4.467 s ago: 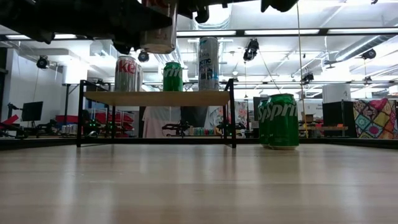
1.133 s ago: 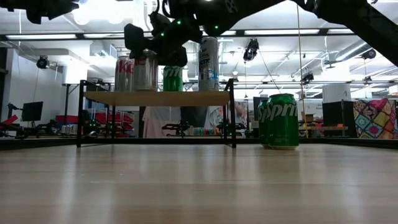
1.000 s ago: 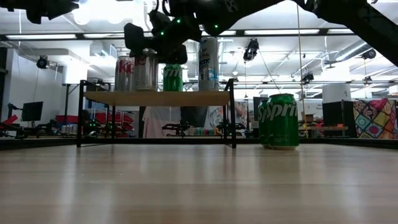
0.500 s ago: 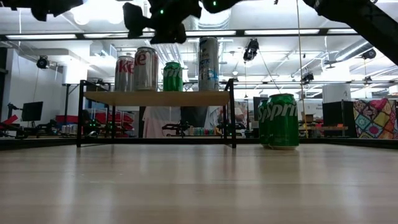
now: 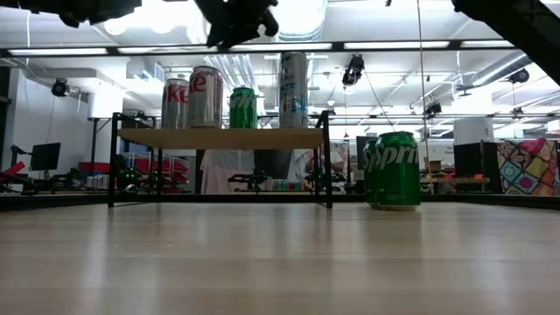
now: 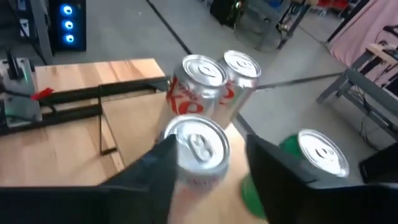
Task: Place canned beverage on shelf
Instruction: Put the red-silver soda can aligned with the other red-silver soda cans on the shelf
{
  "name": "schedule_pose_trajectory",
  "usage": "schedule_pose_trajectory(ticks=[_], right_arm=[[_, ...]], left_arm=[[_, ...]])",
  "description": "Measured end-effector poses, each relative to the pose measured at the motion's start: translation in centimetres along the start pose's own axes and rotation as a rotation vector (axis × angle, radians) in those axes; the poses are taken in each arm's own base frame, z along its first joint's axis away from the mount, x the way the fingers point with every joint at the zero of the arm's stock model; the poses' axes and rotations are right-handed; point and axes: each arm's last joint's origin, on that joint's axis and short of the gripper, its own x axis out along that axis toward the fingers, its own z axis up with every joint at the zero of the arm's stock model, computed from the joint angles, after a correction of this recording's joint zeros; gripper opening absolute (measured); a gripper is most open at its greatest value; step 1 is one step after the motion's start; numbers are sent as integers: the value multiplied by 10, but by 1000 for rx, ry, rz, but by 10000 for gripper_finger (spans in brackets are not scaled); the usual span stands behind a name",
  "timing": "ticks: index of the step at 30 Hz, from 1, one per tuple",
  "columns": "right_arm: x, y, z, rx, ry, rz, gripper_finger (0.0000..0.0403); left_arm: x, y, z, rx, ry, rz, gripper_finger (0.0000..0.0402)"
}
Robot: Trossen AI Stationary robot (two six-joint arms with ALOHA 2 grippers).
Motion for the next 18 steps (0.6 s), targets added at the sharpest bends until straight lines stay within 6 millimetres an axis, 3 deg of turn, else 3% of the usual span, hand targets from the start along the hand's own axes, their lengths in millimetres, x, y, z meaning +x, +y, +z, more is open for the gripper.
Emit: schedule_pose_trajectory(ticks=[7, 18], right_arm=[[-3, -1, -11, -59, 112, 8, 26], [6, -6, -28, -19, 224, 11, 12]], left_arm=[[0, 0, 0, 6, 4, 3, 214], [0, -2, -2, 21, 16, -4, 119]])
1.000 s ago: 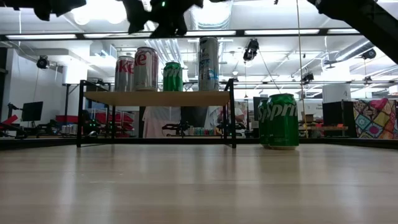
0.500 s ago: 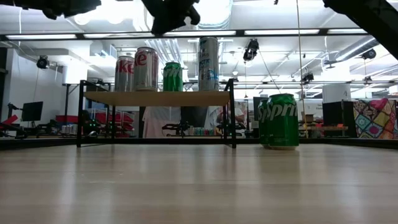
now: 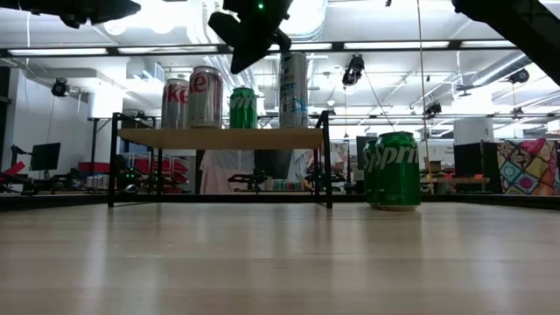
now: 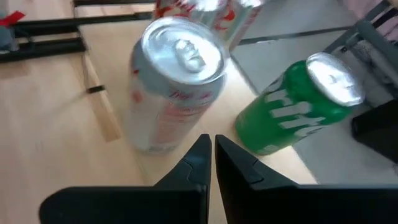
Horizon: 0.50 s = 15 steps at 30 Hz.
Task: Place canned beverage on shelf
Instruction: Put the red-silver soda can aligned with the other red-silver soda cans on the shelf
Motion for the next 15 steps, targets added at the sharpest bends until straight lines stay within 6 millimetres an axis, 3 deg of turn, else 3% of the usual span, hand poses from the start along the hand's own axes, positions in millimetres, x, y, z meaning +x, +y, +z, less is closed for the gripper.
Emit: schedule_pose_trajectory(ticks=[12, 15], right_arm=[[10, 0, -1, 0, -39, 16, 12], [10, 1, 1, 2, -55, 23, 12]], left_arm=[[0, 0, 0, 3, 1, -4, 9], [0, 0, 0, 4, 2, -5, 3]])
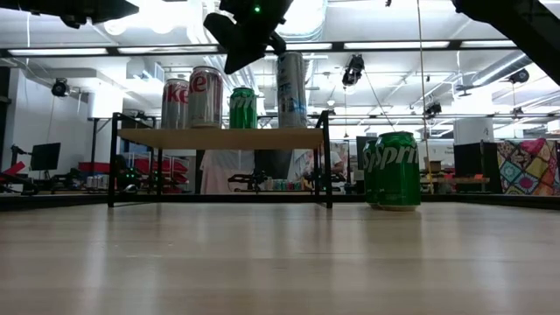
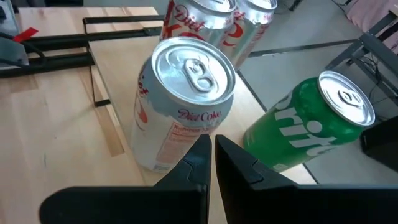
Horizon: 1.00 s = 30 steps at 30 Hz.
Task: Place canned beverage on shelf
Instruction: Put the red-silver soda can aligned with the other red-silver soda cans on the shelf
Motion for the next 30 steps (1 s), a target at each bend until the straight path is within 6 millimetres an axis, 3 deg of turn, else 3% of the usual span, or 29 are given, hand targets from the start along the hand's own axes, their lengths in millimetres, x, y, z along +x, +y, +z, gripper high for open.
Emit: schedule_pose_trajectory(ticks=[13, 30], right_arm=[[-2, -1, 1, -2, 0, -8, 12], [-18, -1, 17, 14, -119, 8, 12]], left_arm=[[0, 0, 0, 1, 1, 0, 0], [0, 0, 0, 5, 1, 0, 0]])
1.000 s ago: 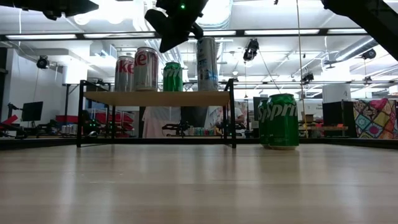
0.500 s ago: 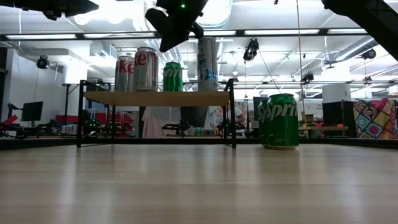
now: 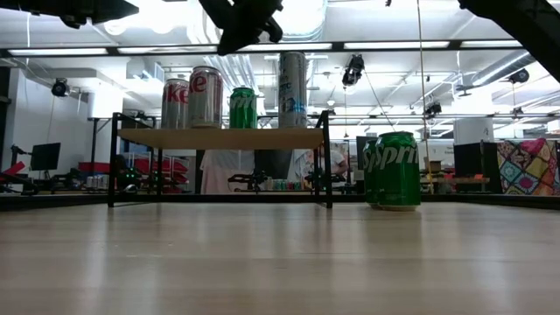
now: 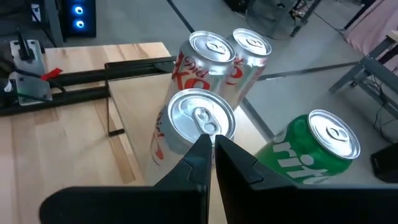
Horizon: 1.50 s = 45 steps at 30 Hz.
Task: Place canned beverage on shelf
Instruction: Put the red-silver soda can aligned with the other red-silver soda cans on the shelf
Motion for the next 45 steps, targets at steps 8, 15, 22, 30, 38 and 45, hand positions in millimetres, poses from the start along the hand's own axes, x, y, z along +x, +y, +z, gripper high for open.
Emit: schedule_pose_trajectory(ticks=[8, 15, 22, 30, 38, 45], right_arm=[[16, 13, -11, -14, 22, 24, 12], [15, 11, -10, -14, 20, 2, 12], [17, 14, -14, -11, 35, 0, 12], [23, 12, -19, -9, 31, -10, 12], [27, 8, -18, -17, 13, -21, 12], [29, 2, -17, -29, 7, -54, 12]], left_arm=[[0, 0, 0, 2, 2, 0, 0], [0, 0, 0, 1, 2, 2, 0], [0, 0, 0, 2, 2, 2, 0], [0, 0, 0, 2, 2, 2, 0], [0, 0, 0, 2, 3, 1, 0], [0, 0, 0, 3, 3, 1, 0]])
